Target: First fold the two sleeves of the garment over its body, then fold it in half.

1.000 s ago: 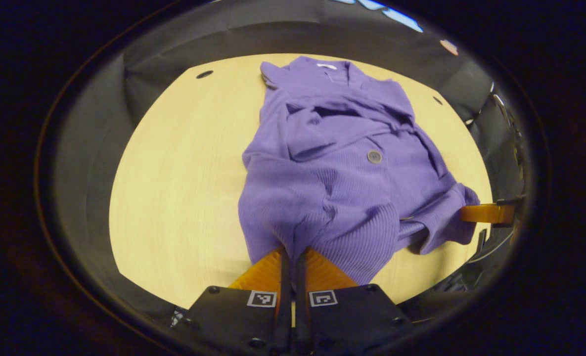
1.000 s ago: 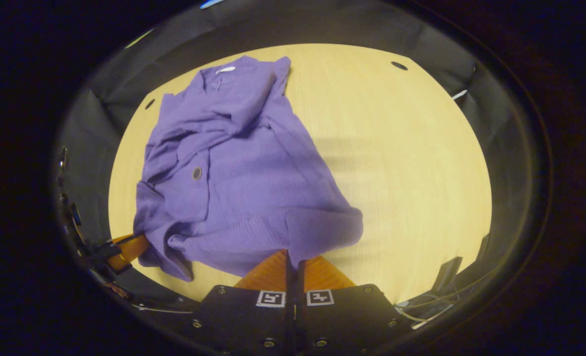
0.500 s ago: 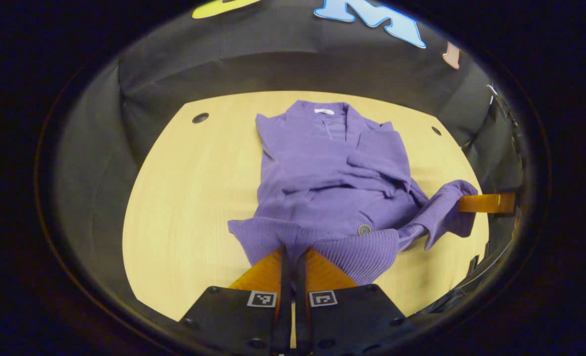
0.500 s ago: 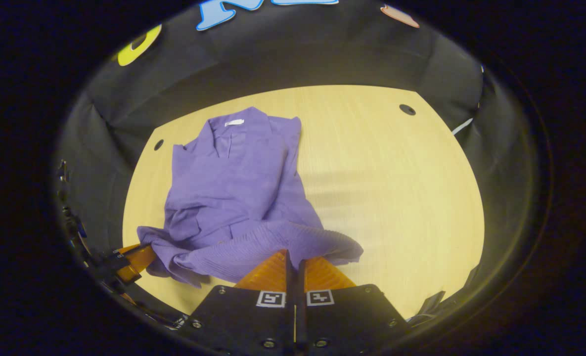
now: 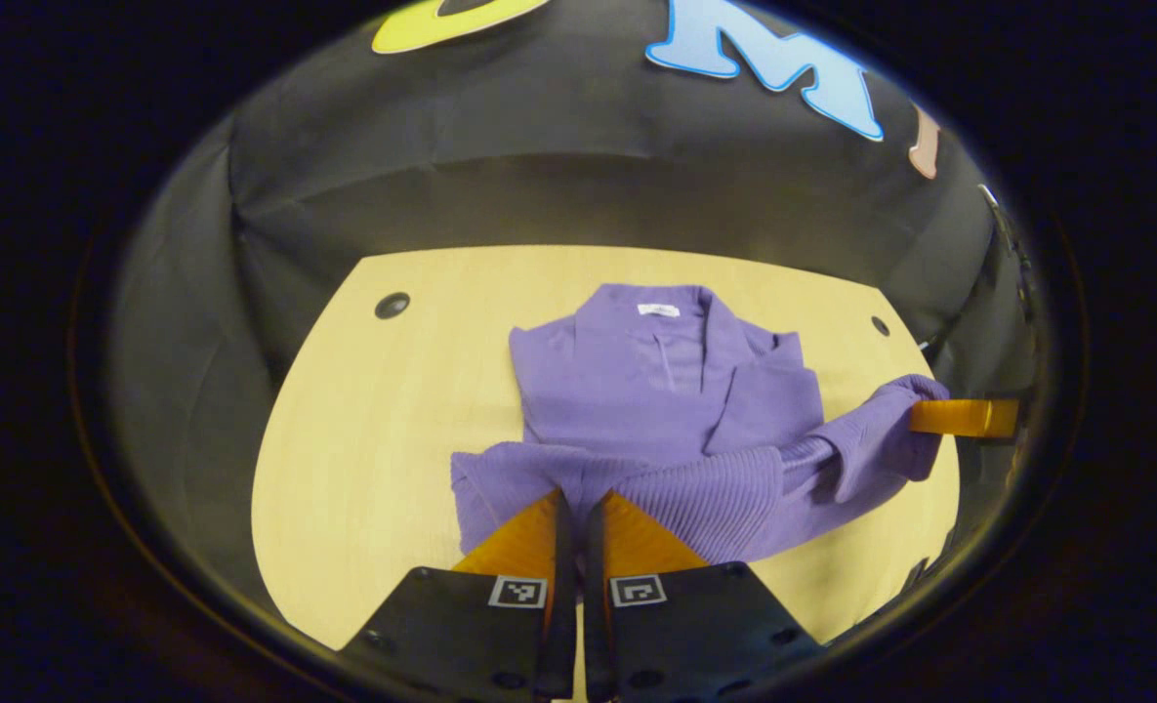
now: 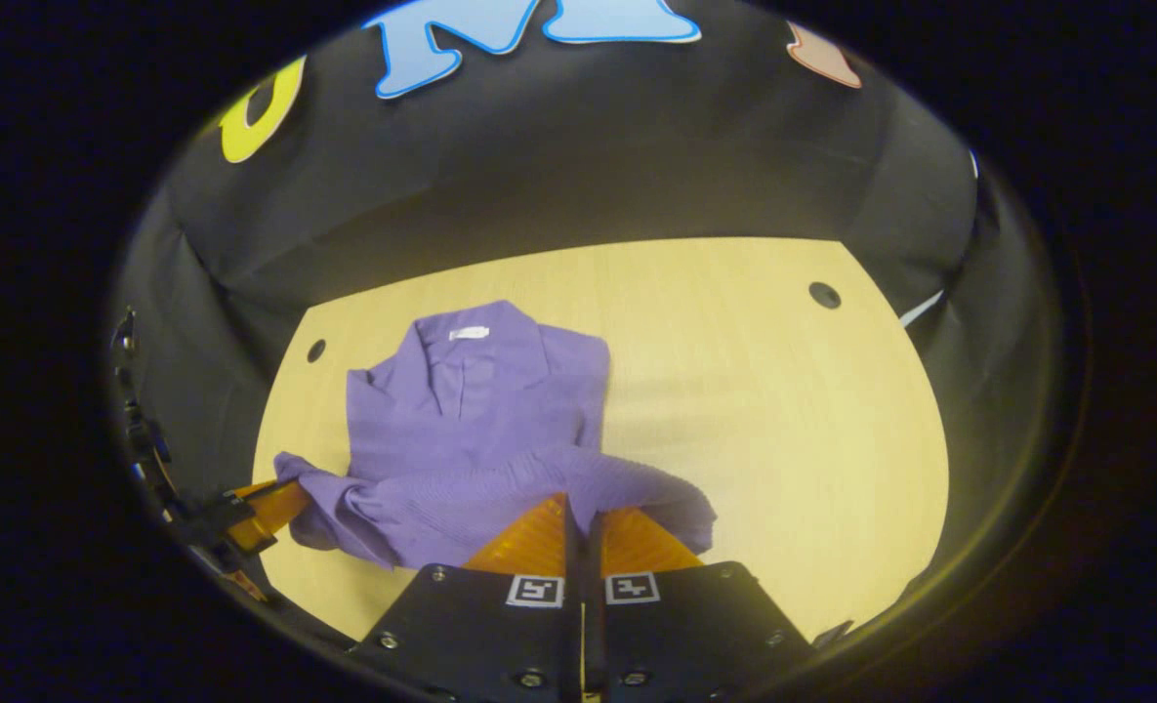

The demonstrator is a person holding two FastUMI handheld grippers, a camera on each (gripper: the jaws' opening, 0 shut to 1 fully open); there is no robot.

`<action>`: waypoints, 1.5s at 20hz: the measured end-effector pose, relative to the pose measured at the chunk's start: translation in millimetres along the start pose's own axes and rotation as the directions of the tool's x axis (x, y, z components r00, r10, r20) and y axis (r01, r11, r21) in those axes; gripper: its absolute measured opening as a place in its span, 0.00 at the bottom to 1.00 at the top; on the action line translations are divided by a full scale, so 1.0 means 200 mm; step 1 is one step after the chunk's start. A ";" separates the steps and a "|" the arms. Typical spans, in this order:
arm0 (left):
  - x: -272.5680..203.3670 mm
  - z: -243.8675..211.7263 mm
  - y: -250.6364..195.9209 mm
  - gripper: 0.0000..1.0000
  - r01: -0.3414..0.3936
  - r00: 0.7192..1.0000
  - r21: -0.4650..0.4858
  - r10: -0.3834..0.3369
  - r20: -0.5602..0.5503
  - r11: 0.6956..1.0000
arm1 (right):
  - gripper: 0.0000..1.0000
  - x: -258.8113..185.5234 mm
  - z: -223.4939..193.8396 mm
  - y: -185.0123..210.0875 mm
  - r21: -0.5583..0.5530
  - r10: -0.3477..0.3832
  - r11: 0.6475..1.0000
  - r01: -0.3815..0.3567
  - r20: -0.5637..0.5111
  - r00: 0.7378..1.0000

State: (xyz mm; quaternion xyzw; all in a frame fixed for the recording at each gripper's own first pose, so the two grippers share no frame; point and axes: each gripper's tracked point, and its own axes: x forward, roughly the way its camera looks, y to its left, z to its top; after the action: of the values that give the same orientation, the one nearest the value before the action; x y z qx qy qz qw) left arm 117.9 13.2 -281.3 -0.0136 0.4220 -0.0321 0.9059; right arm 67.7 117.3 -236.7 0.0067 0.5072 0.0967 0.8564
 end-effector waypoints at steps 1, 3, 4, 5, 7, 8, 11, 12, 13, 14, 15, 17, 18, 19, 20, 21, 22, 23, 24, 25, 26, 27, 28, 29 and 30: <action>0.02 0.07 0.00 0.10 0.001 1.000 -0.005 -0.001 0.012 1.000 | 0.01 0.03 0.06 0.01 -0.010 0.001 1.000 0.000 0.016 1.000; 0.08 0.19 0.00 0.10 0.001 0.999 -0.009 0.000 0.035 1.000 | 0.01 0.07 0.19 0.02 -0.027 0.002 1.000 0.000 0.047 0.999; 0.11 0.25 0.00 0.10 0.000 0.999 -0.008 0.001 0.048 1.000 | 0.01 0.08 0.24 0.02 -0.032 0.001 0.999 0.001 0.059 0.998; 0.13 0.32 0.00 0.10 0.000 0.998 -0.006 0.001 0.062 1.000 | 0.01 0.09 0.30 0.02 -0.036 0.001 0.999 0.001 0.073 0.997; 0.18 0.43 0.00 0.10 -0.003 0.996 0.000 0.003 0.086 1.000 | 0.01 0.12 0.40 0.02 -0.037 0.000 0.999 0.004 0.096 0.995; 0.21 0.47 0.00 0.10 -0.005 0.995 0.003 0.005 0.100 1.000 | 0.01 0.15 0.45 0.03 -0.035 0.001 0.999 0.003 0.104 0.995; 0.28 0.60 0.01 0.10 -0.007 0.992 -0.012 0.009 0.122 1.000 | 0.01 0.22 0.57 0.05 -0.013 0.004 1.000 -0.002 0.140 0.990; 0.31 0.62 0.01 0.10 -0.007 0.992 -0.021 0.010 0.129 1.000 | 0.01 0.25 0.59 0.06 -0.006 0.002 1.000 -0.001 0.148 0.989; 0.34 0.65 0.01 0.10 -0.010 0.990 -0.029 0.014 0.139 1.000 | 0.01 0.27 0.62 0.06 0.002 0.003 1.000 -0.003 0.161 0.987; 0.38 0.68 0.02 0.10 -0.016 0.989 -0.034 0.020 0.148 0.999 | 0.01 0.30 0.65 0.06 0.011 0.002 1.000 -0.004 0.174 0.985; 0.43 0.69 0.03 0.10 -0.021 0.988 -0.037 0.026 0.153 0.999 | 0.01 0.33 0.66 0.06 0.019 0.000 1.000 -0.004 0.185 0.983; 0.51 0.69 0.03 0.10 -0.034 0.986 -0.038 0.040 0.162 0.999 | 0.01 0.41 0.69 0.06 0.020 -0.011 1.000 0.007 0.212 0.977; 0.55 0.69 0.02 0.09 -0.041 0.985 -0.041 0.047 0.167 0.998 | 0.01 0.44 0.70 0.06 0.013 -0.018 1.000 0.015 0.223 0.975; 0.59 0.71 0.03 0.10 -0.048 0.983 -0.045 0.055 0.175 0.998 | 0.01 0.48 0.71 0.05 0.010 -0.022 1.000 0.020 0.231 0.973; 0.62 0.71 0.03 0.10 -0.053 0.981 -0.049 0.061 0.185 0.997 | 0.01 0.52 0.71 0.05 0.011 -0.028 1.000 0.026 0.234 0.972; 0.65 0.71 0.02 0.10 -0.055 0.980 -0.054 0.064 0.190 0.997 | 0.01 0.55 0.71 0.04 0.018 -0.038 0.999 0.034 0.231 0.972; 0.70 0.70 0.02 0.09 -0.058 0.980 -0.055 0.067 0.189 0.997 | 0.01 0.59 0.71 0.03 0.029 -0.043 0.999 0.038 0.221 0.974; 0.75 0.68 0.02 0.09 -0.064 0.981 -0.051 0.072 0.180 0.997 | 0.01 0.64 0.70 0.02 0.044 -0.046 0.998 0.038 0.207 0.977; 0.79 0.66 0.01 0.09 -0.066 0.983 -0.047 0.073 0.169 0.997 | 0.01 0.68 0.68 0.00 0.054 -0.052 0.998 0.043 0.186 0.981; 0.83 0.65 0.00 0.10 -0.066 0.985 -0.043 0.072 0.159 0.997 | 0.01 0.71 0.66 -0.01 0.061 -0.058 0.997 0.048 0.170 0.984; 0.87 0.61 -0.01 0.10 -0.063 0.987 -0.037 0.068 0.144 0.997 | 0.01 0.75 0.65 -0.02 0.063 -0.062 0.997 0.053 0.158 0.986; 0.90 0.59 -0.01 0.10 -0.065 0.989 -0.032 0.069 0.128 0.997 | 0.01 0.77 0.64 -0.03 0.059 -0.062 0.997 0.053 0.150 0.987; 0.92 0.58 -0.01 0.10 -0.068 0.990 -0.029 0.071 0.119 0.997 | 0.01 0.80 0.62 -0.03 0.053 -0.059 0.997 0.052 0.144 0.988; 0.94 0.57 -0.01 0.10 -0.072 0.991 -0.029 0.075 0.111 0.997 | 0.02 0.81 0.61 -0.03 0.046 -0.059 0.998 0.053 0.137 0.989; 0.95 0.56 -0.01 0.10 -0.074 0.991 -0.031 0.077 0.112 0.997 | 0.04 0.83 0.60 -0.04 0.039 -0.063 0.998 0.058 0.137 0.989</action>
State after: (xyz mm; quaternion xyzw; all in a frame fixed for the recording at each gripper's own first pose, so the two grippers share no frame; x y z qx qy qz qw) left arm 326.5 -1.7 -354.1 -0.0116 0.3706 0.0089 0.9287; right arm 251.1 149.4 -323.3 0.0128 0.4484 0.0611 0.8916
